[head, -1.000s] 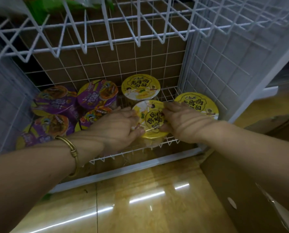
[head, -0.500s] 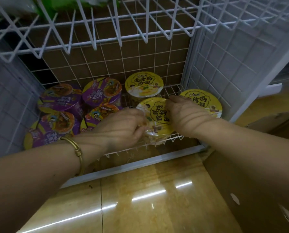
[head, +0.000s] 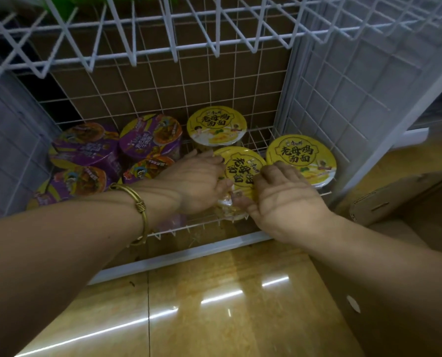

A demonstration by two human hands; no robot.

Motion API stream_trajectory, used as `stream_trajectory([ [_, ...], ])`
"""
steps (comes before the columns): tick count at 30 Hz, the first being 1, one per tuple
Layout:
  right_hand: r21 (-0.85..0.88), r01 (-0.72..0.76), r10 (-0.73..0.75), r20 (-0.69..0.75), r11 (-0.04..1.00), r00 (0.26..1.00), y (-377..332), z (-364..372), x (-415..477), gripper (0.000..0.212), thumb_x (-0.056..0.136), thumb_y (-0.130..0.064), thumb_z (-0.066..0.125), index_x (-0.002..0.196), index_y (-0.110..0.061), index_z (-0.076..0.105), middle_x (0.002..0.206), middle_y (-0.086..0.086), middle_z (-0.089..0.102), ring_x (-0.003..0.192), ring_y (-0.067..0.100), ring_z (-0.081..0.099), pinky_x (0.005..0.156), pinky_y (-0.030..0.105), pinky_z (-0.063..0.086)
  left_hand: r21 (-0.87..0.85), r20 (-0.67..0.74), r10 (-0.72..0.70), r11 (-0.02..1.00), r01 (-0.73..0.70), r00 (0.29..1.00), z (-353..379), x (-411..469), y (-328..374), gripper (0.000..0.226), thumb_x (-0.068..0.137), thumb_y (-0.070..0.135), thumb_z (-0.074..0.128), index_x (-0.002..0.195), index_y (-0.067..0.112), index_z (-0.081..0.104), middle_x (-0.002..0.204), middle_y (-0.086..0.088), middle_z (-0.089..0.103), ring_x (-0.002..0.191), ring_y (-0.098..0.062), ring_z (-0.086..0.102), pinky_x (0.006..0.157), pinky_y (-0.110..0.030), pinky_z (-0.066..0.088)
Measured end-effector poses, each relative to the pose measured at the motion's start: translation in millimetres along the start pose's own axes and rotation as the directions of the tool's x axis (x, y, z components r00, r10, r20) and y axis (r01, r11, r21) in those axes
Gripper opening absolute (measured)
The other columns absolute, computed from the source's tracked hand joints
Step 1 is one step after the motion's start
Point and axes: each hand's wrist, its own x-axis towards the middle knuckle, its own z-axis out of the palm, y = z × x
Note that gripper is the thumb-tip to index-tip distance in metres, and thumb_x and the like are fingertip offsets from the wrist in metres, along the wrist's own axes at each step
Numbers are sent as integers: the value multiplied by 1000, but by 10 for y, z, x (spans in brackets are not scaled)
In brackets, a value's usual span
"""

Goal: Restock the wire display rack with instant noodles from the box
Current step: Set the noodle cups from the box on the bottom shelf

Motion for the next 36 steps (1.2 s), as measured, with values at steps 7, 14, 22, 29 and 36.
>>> stream_trajectory([
  [7,20,-41,40,38,999,998,66,-98,331,72,99,-60,33,158,-22,15,167,-3,5,153,29,-7,123,48,-3,3,-25,54,999,-54,998,36,-235,-68,43,103,44,30,129,26,59,140,1,54,138,-14,36,121,-37,7],
  [14,47,-11,11,-4,999,1000,104,-21,416,49,106,-32,34,152,-19,28,165,-1,15,151,30,8,123,48,6,-22,-133,105,994,-109,986,176,-366,-60,31,102,35,41,122,24,63,130,6,58,127,-10,46,118,-29,16],
  [22,60,-11,12,-17,998,1000,54,-63,377,60,99,-22,46,155,-17,24,166,3,9,152,29,6,124,47,6,-115,-243,60,989,-90,968,172,-434,-177,42,103,36,40,143,27,49,152,11,41,141,-9,33,117,-27,25],
  [29,113,144,-126,-152,983,980,-308,-157,560,44,100,-38,41,137,-14,49,150,7,39,142,28,30,119,41,21,-180,-302,-185,974,135,935,49,-620,-707,40,101,38,43,134,19,57,142,2,53,130,-20,49,108,-36,40],
  [36,165,241,-220,-137,956,966,-811,-193,822,73,96,-63,23,145,-13,42,154,11,38,142,32,33,119,43,25,-205,-187,-383,916,346,905,64,-610,-1237,55,103,46,34,138,6,48,144,-14,48,133,-28,42,110,-34,32],
])
